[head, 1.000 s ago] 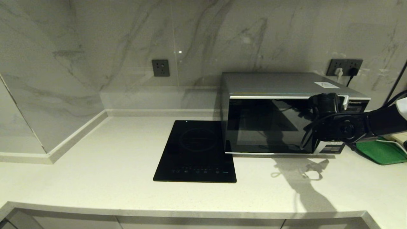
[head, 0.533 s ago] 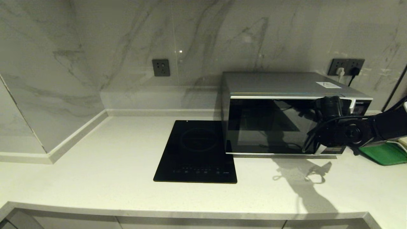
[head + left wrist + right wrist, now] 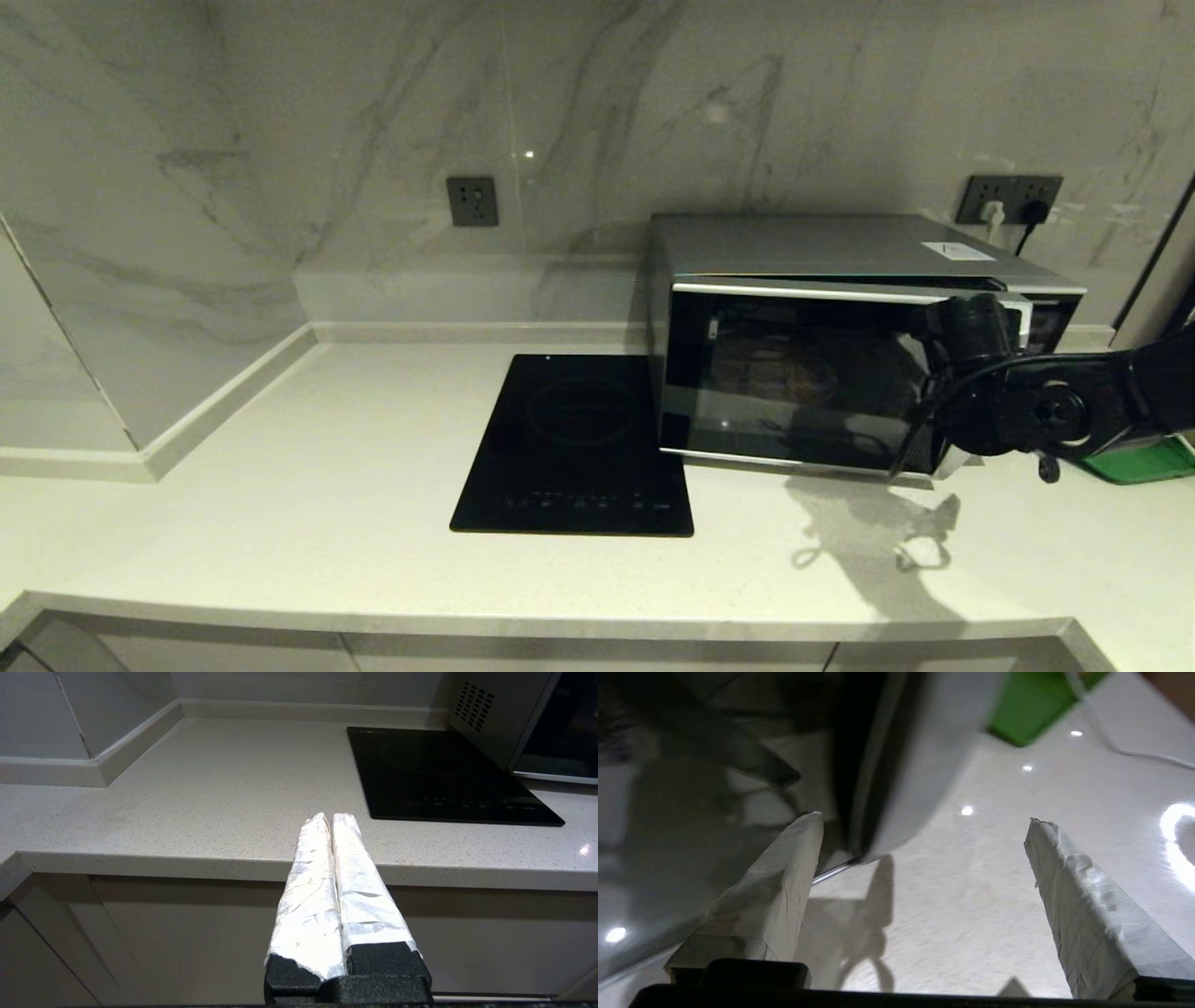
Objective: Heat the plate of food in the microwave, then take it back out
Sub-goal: Open the microwave oven
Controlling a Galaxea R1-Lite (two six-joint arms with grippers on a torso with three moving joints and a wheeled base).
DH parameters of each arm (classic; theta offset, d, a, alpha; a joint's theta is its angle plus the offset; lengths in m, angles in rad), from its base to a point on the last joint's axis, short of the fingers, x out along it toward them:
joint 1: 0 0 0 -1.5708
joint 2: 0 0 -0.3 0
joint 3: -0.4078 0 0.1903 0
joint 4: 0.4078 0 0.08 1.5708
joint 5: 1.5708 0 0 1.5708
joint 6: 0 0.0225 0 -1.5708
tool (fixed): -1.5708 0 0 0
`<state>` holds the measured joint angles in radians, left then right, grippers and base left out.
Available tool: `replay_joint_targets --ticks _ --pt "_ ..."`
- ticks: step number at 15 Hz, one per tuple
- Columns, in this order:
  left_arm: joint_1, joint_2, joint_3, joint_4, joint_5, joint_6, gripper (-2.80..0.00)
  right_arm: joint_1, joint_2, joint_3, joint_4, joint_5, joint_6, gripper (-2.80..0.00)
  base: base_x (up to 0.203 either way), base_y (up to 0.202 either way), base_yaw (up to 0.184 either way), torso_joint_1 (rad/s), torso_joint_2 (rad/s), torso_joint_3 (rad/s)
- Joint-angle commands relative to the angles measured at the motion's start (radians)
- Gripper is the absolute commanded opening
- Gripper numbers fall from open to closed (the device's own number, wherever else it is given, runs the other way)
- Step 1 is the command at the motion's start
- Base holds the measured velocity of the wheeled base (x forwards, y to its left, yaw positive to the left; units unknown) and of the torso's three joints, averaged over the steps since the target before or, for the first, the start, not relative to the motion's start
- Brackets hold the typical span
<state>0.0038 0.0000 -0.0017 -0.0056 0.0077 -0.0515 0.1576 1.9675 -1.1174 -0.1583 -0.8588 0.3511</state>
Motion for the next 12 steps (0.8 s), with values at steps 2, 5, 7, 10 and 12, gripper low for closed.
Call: replay_joint_targets --ticks 2,5,7,10,12 --pt "0.0 -0.001 0.0 -0.001 0.0 -0.001 -2.8 0.101 -0.045 0.017 -0.001 0.026 0.006 0.0 0.0 0.0 0.0 0.0 0.0 0.0" --pt "0.001 0.0 0.0 -0.001 0.0 -0.001 -2.8 0.189 -0.204 0.07 0.008 0.029 0.0 -2.8 0.0 0.0 0.0 0.0 0.0 0.0" --pt "0.001 -0.001 0.0 -0.001 0.0 -0.001 -2.8 0.212 -0.322 0.074 0.064 0.058 -0.002 -2.8 0.0 0.0 0.0 0.0 0.0 0.0" --pt "0.001 0.0 0.0 -0.001 0.0 -0.001 -2.8 0.152 -0.401 -0.098 0.229 0.157 0.033 -2.8 0.0 0.0 0.0 0.0 0.0 0.0" --pt "-0.001 -0.002 0.0 -0.001 0.0 -0.001 -2.8 0.046 -0.38 -0.265 0.354 0.269 0.087 -2.8 0.0 0.0 0.0 0.0 0.0 0.0"
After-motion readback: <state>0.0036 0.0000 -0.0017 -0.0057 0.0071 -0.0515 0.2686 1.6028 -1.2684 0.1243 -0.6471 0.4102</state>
